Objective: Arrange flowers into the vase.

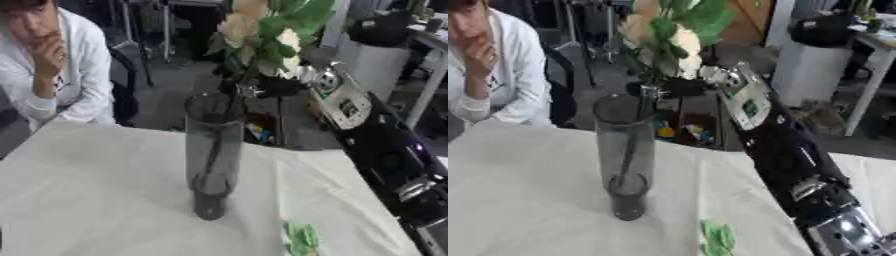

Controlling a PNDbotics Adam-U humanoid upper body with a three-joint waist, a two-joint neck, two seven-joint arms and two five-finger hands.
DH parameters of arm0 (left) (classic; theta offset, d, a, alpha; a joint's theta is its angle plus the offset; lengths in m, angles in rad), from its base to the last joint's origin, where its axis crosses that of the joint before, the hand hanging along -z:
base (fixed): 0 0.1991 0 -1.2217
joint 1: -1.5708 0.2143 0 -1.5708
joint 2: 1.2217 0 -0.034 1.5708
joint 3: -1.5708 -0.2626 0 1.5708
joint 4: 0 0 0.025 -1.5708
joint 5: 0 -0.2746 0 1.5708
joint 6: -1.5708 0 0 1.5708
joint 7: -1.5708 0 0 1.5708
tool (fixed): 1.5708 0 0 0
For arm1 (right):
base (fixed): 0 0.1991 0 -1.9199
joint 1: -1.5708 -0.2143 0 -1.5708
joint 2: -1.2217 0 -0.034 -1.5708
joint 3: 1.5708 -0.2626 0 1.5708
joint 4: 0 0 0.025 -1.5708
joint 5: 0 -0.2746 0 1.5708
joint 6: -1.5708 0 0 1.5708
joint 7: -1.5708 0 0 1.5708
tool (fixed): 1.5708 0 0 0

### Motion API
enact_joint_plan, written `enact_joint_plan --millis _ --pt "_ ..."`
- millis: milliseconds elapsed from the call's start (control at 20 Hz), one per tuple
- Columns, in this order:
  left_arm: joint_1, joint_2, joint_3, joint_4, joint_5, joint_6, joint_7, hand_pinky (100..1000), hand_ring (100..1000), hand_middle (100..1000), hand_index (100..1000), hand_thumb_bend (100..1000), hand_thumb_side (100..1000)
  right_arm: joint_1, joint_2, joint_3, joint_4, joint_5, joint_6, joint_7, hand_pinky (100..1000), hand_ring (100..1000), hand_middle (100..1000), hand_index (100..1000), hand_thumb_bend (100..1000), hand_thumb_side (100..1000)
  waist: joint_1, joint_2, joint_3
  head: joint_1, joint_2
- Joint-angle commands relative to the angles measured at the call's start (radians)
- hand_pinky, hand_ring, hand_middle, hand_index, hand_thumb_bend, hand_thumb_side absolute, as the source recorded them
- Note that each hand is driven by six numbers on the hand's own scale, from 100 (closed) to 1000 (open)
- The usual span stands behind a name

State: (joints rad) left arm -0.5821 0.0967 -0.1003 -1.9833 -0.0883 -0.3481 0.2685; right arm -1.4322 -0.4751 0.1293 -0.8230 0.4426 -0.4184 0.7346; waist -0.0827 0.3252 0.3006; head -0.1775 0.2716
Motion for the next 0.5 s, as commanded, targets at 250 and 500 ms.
enact_joint_plan --millis 250,500 --pt "-0.013 0.009 0.000 -0.017 0.000 -0.001 -0.003 785 867 845 956 100 1000 -0.010 -0.038 -0.002 -0.033 -0.015 -0.177 0.172 950 1000 1000 1000 356 956 0.011 -0.021 -0.001 0.001 0.003" --pt "-0.014 0.009 0.000 -0.017 0.001 -0.002 -0.004 785 867 845 956 100 1000 -0.010 -0.037 -0.002 -0.038 -0.024 -0.175 0.172 948 1000 1000 1000 345 965 0.013 -0.021 -0.001 0.001 0.003"
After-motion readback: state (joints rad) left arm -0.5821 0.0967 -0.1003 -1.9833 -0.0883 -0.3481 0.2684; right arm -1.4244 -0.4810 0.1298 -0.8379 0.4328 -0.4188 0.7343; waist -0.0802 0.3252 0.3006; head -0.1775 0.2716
